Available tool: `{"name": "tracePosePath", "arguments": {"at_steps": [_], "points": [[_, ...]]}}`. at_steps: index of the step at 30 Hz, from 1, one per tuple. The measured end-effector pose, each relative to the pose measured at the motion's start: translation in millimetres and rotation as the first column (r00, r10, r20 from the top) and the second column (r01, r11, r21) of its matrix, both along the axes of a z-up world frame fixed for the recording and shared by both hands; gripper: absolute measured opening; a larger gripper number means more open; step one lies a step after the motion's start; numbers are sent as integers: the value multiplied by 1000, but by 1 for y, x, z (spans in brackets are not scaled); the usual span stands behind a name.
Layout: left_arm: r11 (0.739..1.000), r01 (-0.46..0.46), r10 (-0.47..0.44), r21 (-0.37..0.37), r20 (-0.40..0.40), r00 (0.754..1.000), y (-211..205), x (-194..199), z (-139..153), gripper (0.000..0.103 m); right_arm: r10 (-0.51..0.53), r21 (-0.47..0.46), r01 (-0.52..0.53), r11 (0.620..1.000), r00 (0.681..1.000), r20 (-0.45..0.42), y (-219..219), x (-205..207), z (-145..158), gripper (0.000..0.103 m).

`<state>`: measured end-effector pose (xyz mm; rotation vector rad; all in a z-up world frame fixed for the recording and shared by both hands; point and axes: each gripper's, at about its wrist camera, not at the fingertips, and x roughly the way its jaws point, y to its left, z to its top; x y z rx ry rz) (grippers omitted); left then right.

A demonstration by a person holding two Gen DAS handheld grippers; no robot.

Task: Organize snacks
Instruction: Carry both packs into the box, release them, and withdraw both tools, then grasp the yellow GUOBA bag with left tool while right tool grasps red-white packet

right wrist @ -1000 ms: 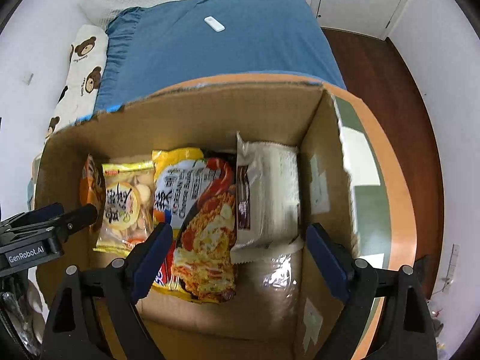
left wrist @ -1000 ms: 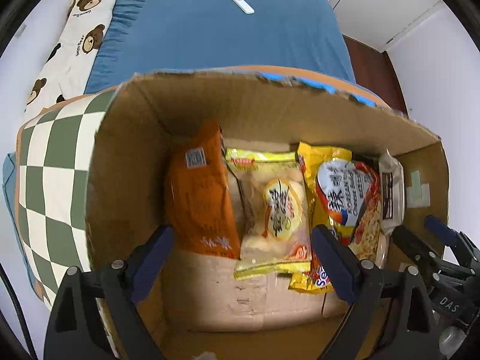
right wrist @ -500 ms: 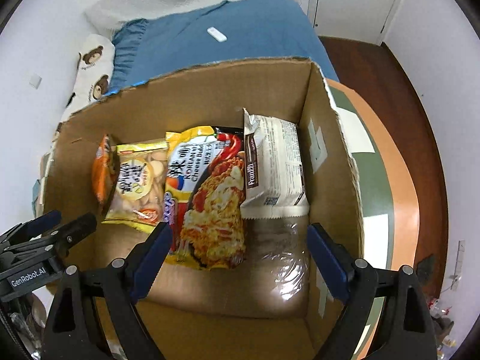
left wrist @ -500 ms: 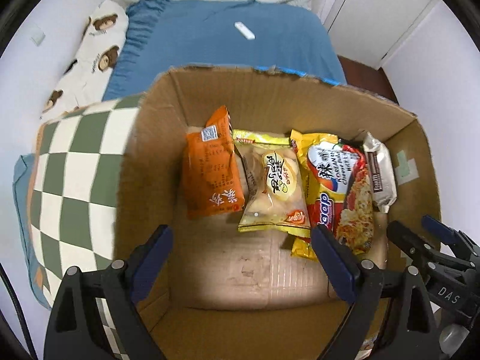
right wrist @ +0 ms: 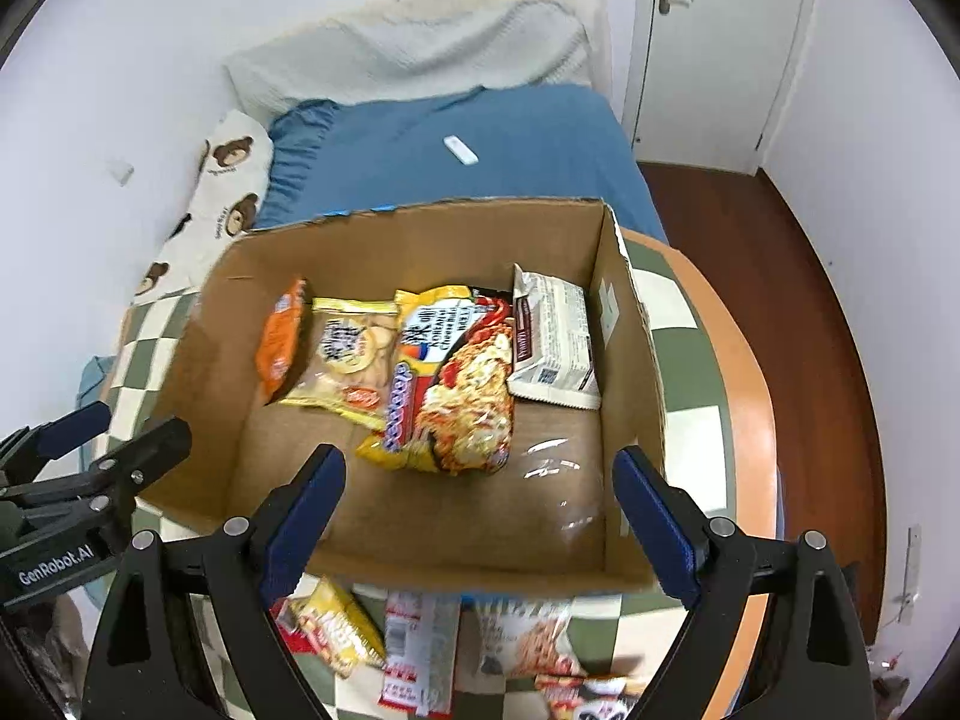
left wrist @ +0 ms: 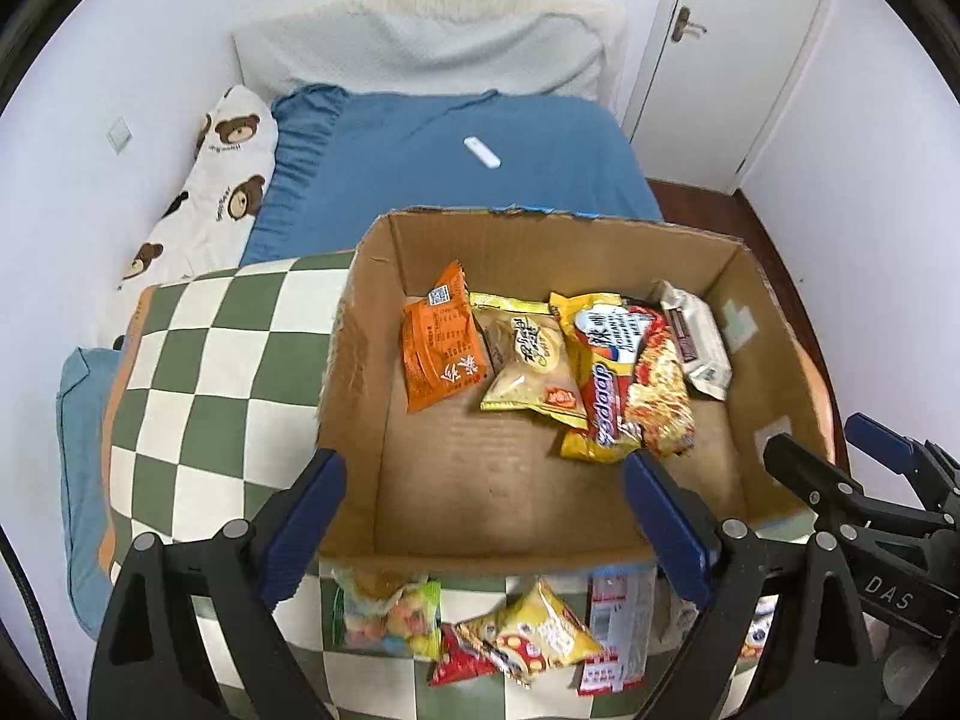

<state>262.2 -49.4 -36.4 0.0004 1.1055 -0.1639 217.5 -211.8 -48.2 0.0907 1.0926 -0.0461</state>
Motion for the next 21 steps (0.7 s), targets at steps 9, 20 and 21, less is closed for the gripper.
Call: {"name": "tracePosePath", "arguments": {"at_steps": [9,20,21], "points": [[1000,28,-27,-4,102,994,6,-60,39,94,-10,-4,10,1000,991,136,10,-68,46,93],[999,4,0,-33,118,993,6,-104,44,96,-71,133,50,990,986,154,-15,-126,55,93],[999,-1,4,-36,95,995,6,-104,37,103,-90,156,69,985,987,135,-24,-130,49,93]]}}
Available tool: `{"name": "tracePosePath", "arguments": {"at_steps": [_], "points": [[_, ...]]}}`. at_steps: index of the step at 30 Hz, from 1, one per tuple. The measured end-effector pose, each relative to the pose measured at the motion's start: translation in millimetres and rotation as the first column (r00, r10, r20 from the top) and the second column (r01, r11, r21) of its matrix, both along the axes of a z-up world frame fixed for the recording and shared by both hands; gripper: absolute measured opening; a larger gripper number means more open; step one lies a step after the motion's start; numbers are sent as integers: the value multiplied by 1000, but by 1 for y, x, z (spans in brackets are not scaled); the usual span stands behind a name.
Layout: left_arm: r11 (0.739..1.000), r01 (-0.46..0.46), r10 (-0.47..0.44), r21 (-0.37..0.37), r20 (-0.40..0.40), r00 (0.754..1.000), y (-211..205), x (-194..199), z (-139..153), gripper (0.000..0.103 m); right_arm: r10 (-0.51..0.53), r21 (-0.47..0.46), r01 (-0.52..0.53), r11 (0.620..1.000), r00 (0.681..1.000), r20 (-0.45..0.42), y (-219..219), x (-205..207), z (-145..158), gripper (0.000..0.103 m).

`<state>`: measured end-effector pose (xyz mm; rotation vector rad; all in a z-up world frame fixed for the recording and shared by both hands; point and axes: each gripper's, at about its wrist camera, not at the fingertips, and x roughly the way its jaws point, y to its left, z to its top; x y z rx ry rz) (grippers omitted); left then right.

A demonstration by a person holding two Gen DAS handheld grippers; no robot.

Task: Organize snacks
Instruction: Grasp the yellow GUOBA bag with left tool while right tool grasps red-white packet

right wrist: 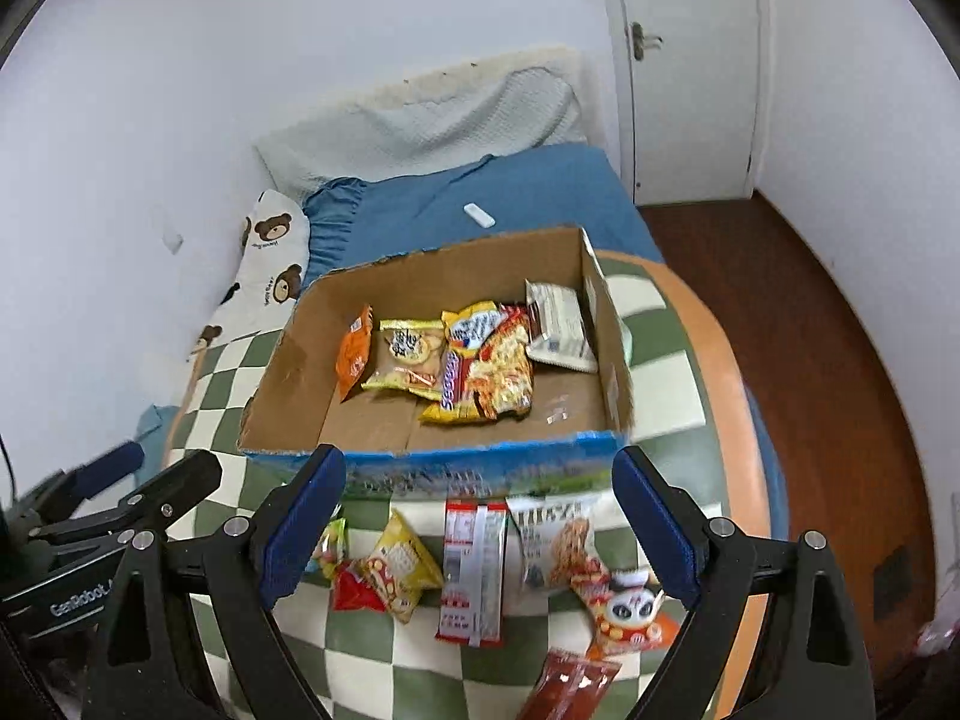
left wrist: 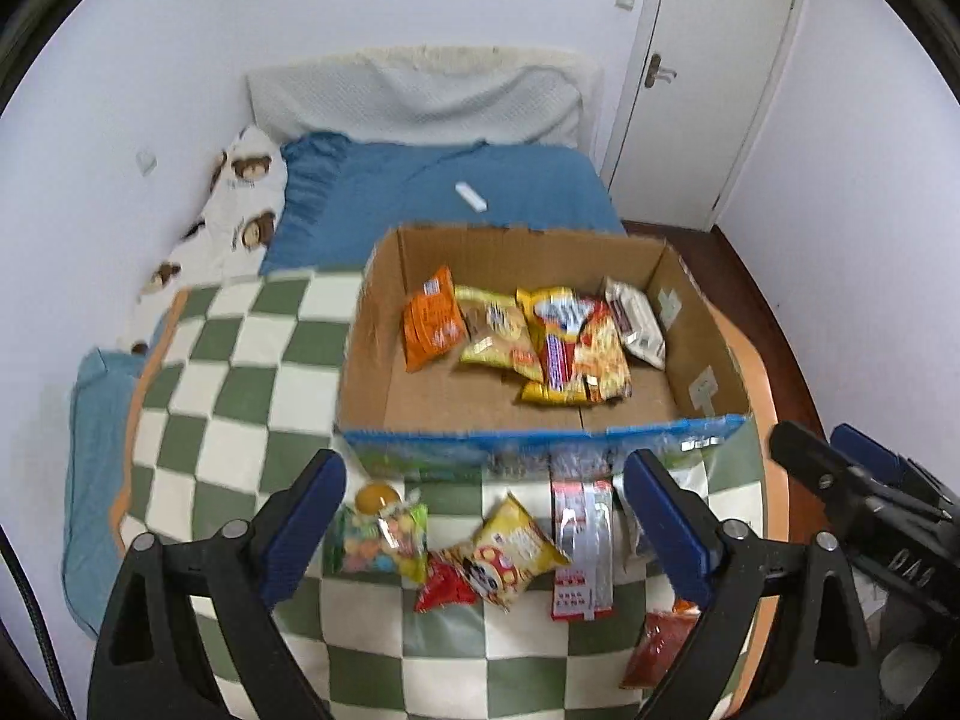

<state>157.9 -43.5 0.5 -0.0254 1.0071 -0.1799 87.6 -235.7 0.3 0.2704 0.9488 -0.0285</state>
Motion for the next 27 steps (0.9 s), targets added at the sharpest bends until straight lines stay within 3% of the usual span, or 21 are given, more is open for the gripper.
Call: {"name": "tracePosePath", "arguments": {"at_steps": [4,6,11,14,16,19,20,21,22,23,27], "points": [[1000,-25,26,9,-75,997,0,-1,-32,103,-41,92,49,995,995,-88,-33,-5,-36,93],[998,-29,34,51,-101,994,-3,-2,-52,103,-51,118,67,991,990,-135,-45,-7,-60,93],[988,87,-56,128,-229,972,-20,5,-117,103,-40,135,76,988,967,-251,-58,-8,-117,93],[948,230,-163,218,-286,944,-40,7,-151,103,-26,159,74,984,958,-284,-59,-11,-135,93],[900,338,-245,277,-321,915,-54,11,-173,103,-24,154,71,985,959,-282,-57,-14,-138,93],[840,446,-333,307,-358,872,-70,16,-197,102,-14,139,55,989,960,-278,-46,-18,-139,92],[825,475,-358,306,-368,858,-74,18,-205,100,-11,132,50,990,960,-280,-40,-19,-141,91],[819,492,-374,297,-373,849,-77,19,-211,85,-12,128,51,990,958,-287,-36,-21,-143,90],[819,496,-378,288,-380,844,-77,20,-215,59,-13,130,53,990,956,-292,-32,-22,-144,89],[831,489,-368,266,-398,840,-75,21,-221,51,-12,130,53,990,955,-296,-27,-23,-147,88],[906,365,-254,216,-412,875,-50,20,-224,51,8,122,31,992,951,-310,-1,-22,-160,84]]}}
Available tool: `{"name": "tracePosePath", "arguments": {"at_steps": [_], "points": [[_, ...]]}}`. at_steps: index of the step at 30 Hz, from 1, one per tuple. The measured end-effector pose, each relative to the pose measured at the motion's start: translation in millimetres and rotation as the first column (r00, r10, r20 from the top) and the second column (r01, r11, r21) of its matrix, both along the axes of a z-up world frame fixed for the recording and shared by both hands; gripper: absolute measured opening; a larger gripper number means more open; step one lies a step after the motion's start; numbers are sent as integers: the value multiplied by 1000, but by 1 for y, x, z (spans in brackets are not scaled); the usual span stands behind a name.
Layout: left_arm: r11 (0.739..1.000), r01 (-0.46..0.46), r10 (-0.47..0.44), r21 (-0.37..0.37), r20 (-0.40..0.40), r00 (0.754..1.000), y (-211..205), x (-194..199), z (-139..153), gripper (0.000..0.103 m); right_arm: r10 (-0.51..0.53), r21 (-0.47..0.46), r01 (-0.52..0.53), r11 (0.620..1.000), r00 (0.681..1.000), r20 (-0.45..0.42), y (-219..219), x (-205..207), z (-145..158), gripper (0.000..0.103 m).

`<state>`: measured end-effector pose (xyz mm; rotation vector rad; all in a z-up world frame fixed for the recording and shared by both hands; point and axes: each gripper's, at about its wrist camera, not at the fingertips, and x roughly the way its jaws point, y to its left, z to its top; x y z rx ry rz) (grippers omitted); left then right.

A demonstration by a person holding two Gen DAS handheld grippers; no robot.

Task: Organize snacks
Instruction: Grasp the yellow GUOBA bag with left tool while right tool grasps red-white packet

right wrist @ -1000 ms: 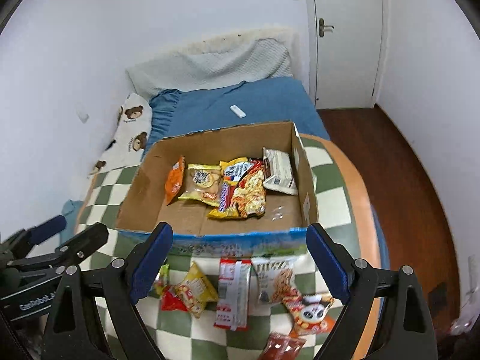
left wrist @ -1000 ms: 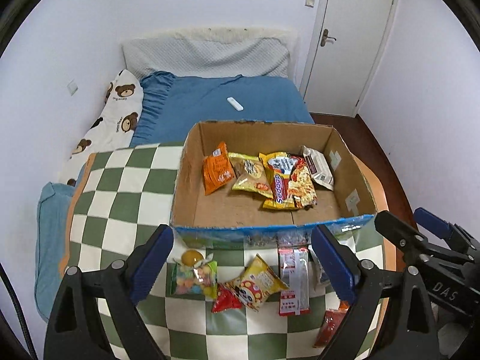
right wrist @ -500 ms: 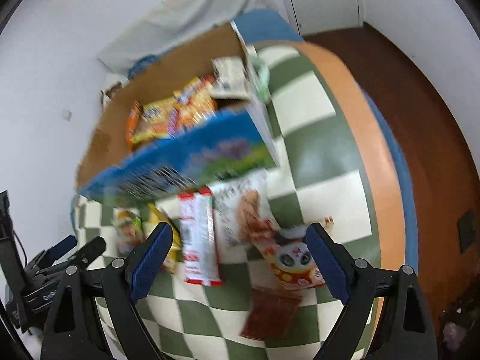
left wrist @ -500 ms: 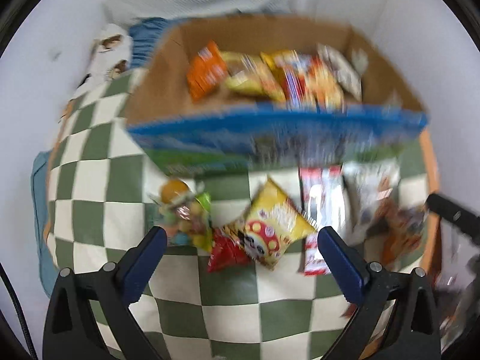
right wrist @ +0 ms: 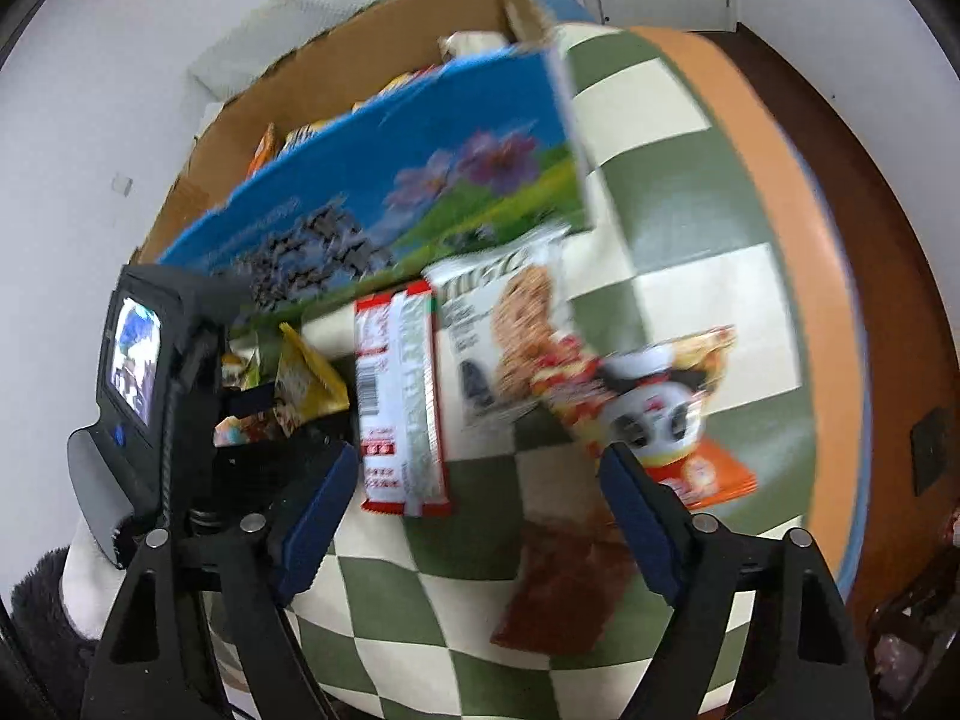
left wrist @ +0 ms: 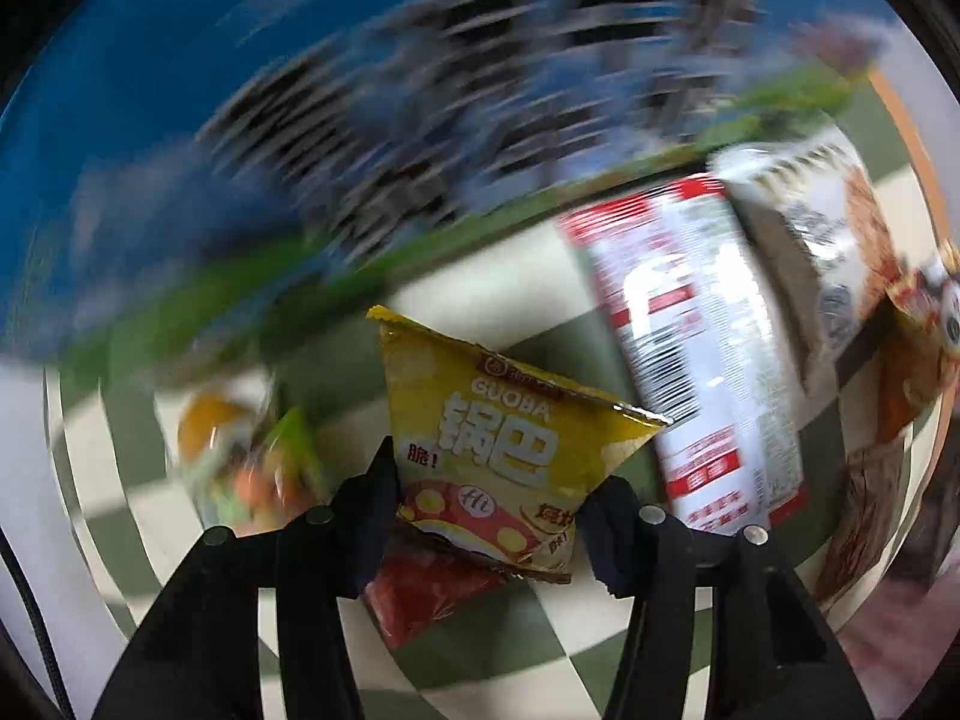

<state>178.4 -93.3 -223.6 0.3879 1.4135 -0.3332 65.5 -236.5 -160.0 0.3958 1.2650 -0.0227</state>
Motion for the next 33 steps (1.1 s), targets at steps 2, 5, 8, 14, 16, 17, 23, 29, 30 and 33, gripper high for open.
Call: {"name": "tracePosePath", "arguments": {"at_steps": [2,5,8,14,16,17,23,29,30,33], "points": [[990,-141,139,-27,-72,988,27,-5,-6,51,19,-12,-19,1000,1000,-8,13,5,-9,83],[958,-282,269,-58,-163,949,64,-16,-17,51,59,-46,-60,997,998,-31,40,24,-31,78],[935,-344,323,-86,-197,926,82,-20,-22,53,92,-104,-98,990,994,-64,65,45,-55,70],[920,-377,347,-108,-223,911,92,-14,-25,56,163,-218,-183,959,981,-108,90,44,-79,52],[926,-364,339,-100,-208,918,93,-21,-22,54,179,-188,-202,961,975,-129,91,29,-80,51],[930,-355,330,-94,-211,920,93,-26,-21,54,188,-175,-212,962,972,-143,90,20,-81,51],[932,-342,299,-119,-281,912,94,-50,-27,58,190,-65,-208,976,958,-214,85,-26,-91,53],[953,-289,255,-90,-277,927,85,-54,-37,63,100,-56,-112,992,978,-183,79,-15,-100,60],[955,-282,249,-89,-271,930,83,-55,-36,63,98,-62,-111,992,978,-184,80,-14,-101,61],[958,-274,247,-84,-243,938,64,-56,-33,57,104,-87,-121,989,978,-180,89,-16,-100,63]]}}
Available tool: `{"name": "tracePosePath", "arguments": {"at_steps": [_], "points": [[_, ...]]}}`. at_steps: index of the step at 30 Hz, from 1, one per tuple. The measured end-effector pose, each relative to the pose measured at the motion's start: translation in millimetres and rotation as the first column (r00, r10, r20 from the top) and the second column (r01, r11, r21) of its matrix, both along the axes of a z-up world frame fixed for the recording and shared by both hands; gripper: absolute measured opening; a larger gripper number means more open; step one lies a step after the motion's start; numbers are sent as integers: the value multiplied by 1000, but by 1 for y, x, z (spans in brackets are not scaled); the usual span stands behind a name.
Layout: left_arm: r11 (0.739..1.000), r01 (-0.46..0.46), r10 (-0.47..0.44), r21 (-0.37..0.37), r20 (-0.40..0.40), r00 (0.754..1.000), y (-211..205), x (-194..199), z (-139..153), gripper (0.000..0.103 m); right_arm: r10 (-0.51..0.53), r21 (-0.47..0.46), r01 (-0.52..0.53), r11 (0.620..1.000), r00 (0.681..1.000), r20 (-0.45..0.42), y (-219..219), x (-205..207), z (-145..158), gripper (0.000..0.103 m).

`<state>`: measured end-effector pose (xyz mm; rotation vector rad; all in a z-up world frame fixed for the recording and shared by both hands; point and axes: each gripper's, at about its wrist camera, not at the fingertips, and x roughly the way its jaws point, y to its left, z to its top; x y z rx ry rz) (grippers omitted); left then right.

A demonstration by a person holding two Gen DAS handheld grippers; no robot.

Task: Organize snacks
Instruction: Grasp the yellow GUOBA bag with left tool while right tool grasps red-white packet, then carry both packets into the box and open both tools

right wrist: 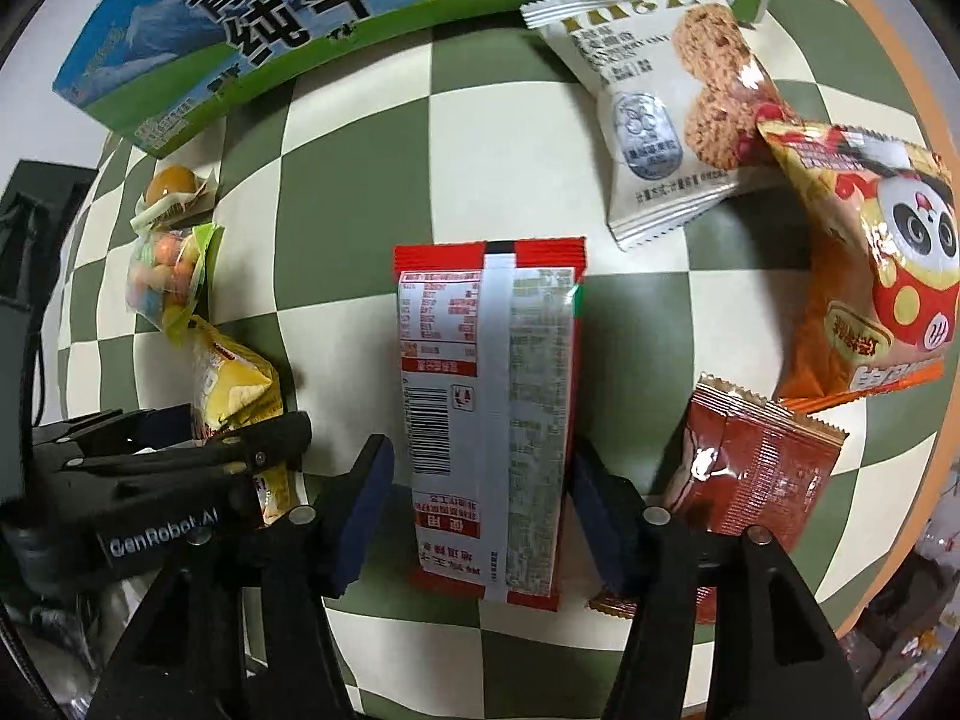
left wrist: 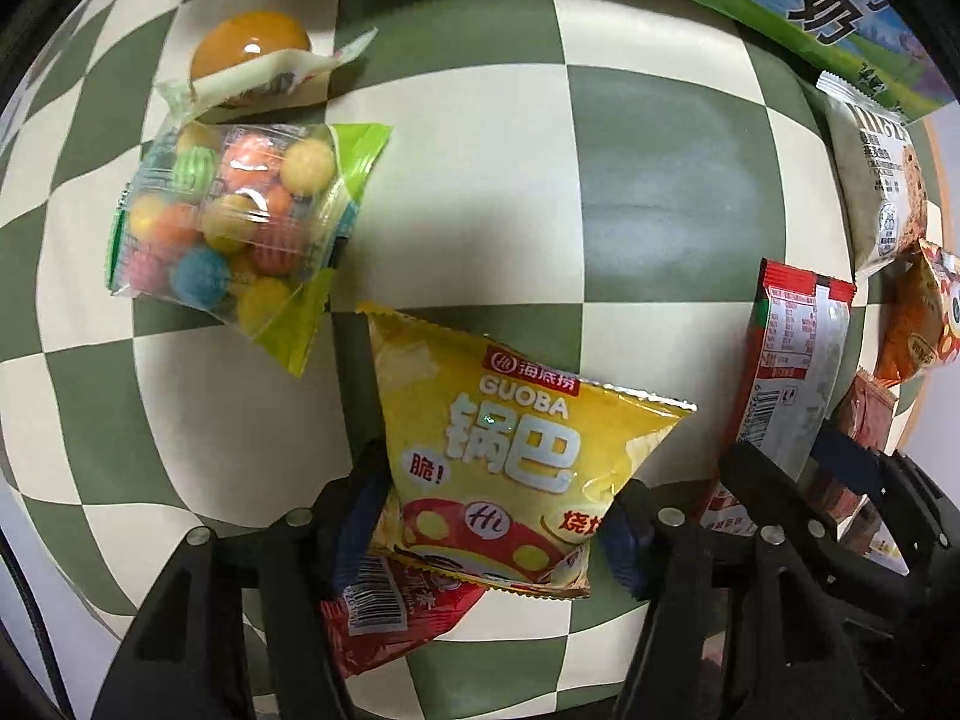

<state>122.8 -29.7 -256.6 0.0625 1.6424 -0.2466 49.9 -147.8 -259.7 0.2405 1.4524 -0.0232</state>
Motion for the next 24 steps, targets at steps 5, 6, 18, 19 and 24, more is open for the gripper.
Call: {"name": "tracePosePath", "arguments": {"at_steps": [5,6,18,19,24], "points": [[999,-33,33,-9,22,999,1,-11,19,48,43,-95,-40,995,999,29,22,7,-6,52],[999,-37,38,-14,24,999,4,-10,23,48,47,-97,-43,994,998,43,24,6,-3,49],[971,-115,138,-207,100,985,31,-4,131,47,72,103,-97,990,971,226,14,4,111,46],[966,-118,145,-232,106,984,30,3,143,47,70,114,-101,988,966,248,10,5,125,46],[934,-86,149,-347,161,976,2,60,219,47,63,107,-116,987,911,407,-20,39,216,46]]}}
